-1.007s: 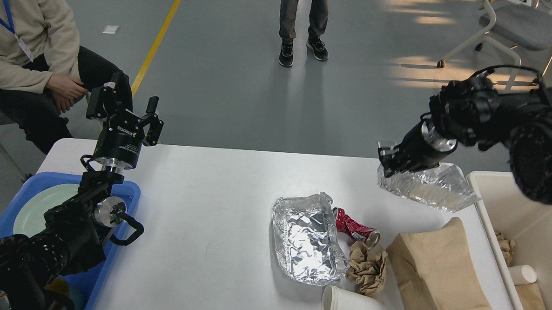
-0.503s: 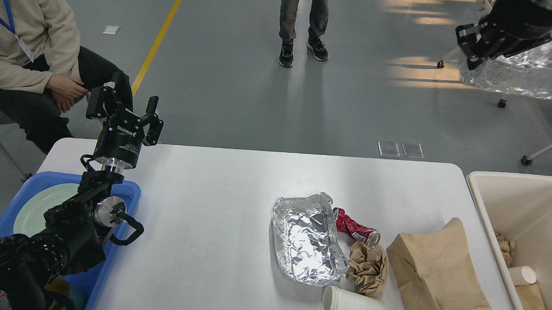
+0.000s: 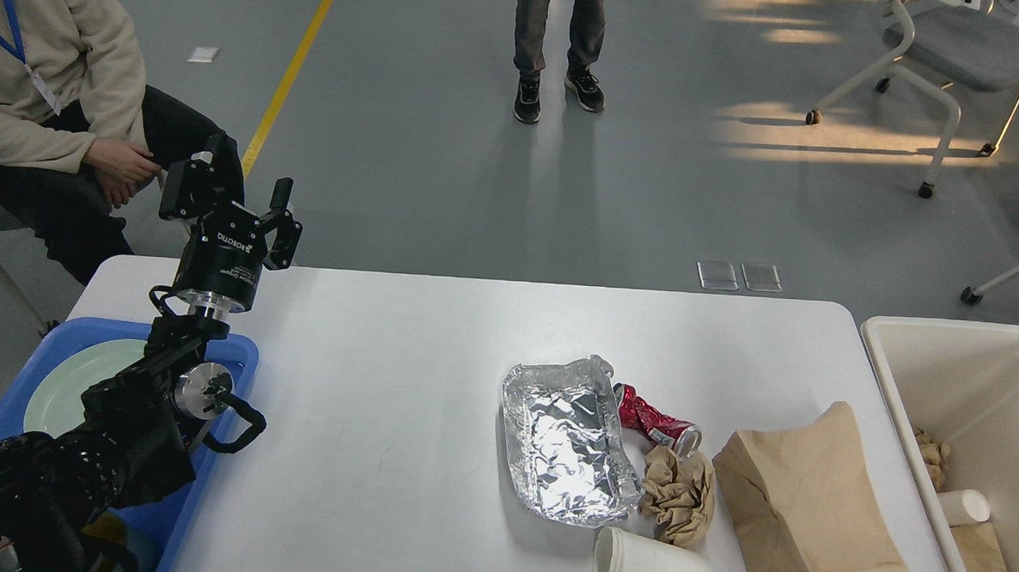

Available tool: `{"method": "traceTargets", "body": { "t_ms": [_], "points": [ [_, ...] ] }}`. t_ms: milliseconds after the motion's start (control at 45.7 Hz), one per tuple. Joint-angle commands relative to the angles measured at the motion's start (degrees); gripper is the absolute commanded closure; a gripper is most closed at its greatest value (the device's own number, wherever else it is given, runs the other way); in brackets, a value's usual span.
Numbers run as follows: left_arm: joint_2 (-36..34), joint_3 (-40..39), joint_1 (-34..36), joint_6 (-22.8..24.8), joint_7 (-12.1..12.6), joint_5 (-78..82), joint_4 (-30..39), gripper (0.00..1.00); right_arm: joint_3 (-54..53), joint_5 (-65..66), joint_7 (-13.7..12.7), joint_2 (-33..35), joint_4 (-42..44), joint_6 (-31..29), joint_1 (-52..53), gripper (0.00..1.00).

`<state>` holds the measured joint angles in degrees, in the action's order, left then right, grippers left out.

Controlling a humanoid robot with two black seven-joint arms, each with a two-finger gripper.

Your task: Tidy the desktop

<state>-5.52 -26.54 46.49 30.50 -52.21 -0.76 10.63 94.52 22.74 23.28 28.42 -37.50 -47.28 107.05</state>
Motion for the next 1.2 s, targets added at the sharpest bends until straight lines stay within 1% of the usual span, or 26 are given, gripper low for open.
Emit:
{"method": "traceTargets", "body": {
  "t_ms": [0, 109, 175, 328, 438, 700, 876, 919, 985, 1007, 1029, 1073, 1182],
  "points": [
    [0.0, 0.0, 0.0, 0.0, 0.0, 0.0, 0.0, 0.04, -1.9, -0.6, 0.0, 4.1, 1.2, 11.5, -7.6, 1.00],
    [0.0, 0.0, 0.0, 0.0, 0.0, 0.1, 0.0, 0.04, -5.0, -0.7, 0.1, 6.6, 1.7, 21.9, -14.9, 1.00],
    [0.0, 0.0, 0.0, 0.0, 0.0, 0.0, 0.0, 0.04, -8.1, -1.9, 0.1, 8.1, 3.0, 27.2, -19.2, 1.00],
    [0.0, 0.0, 0.0, 0.0, 0.0, 0.0, 0.0, 0.04, -16.0, -8.3, 0.1, 10.1, 8.1, 35.9, -30.9, 1.00],
    [0.0, 0.0, 0.0, 0.0, 0.0, 0.1, -0.1, 0.04, -21.2, -11.1, 0.1, 10.1, 11.7, 38.4, -37.9, 1.00],
    [0.0, 0.0, 0.0, 0.0, 0.0, 0.0, 0.0, 0.04, -34.5, -11.6, 0.3, 9.1, 19.2, 44.2, -50.5, 1.00],
    [0.0, 0.0, 0.0, 0.0, 0.0, 0.0, 0.0, 0.04, -40.2, -11.7, 0.3, 6.7, 22.6, 45.0, -56.1, 1.00],
    [0.0, 0.0, 0.0, 0.0, 0.0, 0.0, 0.0, 0.04, -40.6, -11.7, 0.3, 6.7, 22.8, 45.1, -56.5, 0.85],
    [0.0, 0.0, 0.0, 0.0, 0.0, 0.0, -0.1, 0.04, -40.7, -12.3, 0.3, 6.6, 22.8, 45.1, -56.7, 0.72],
    [0.0, 0.0, 0.0, 0.0, 0.0, 0.0, 0.0, 0.04, -40.7, -12.5, 0.3, 6.6, 22.8, 45.1, -56.7, 0.66],
    [0.0, 0.0, 0.0, 0.0, 0.1, 0.0, 0.0, 0.04, -40.7, -12.8, 0.3, 6.7, 22.8, 45.1, -56.8, 0.54],
    [0.0, 0.0, 0.0, 0.0, 0.1, 0.1, 0.0, 0.04, -40.7, -12.9, 0.3, 6.7, 22.8, 45.1, -56.7, 0.41],
    [0.0, 0.0, 0.0, 0.0, 0.0, 0.1, 0.0, 0.04, -40.6, -12.9, 0.3, 6.8, 22.5, 44.9, -56.6, 0.22]
  ]
}}
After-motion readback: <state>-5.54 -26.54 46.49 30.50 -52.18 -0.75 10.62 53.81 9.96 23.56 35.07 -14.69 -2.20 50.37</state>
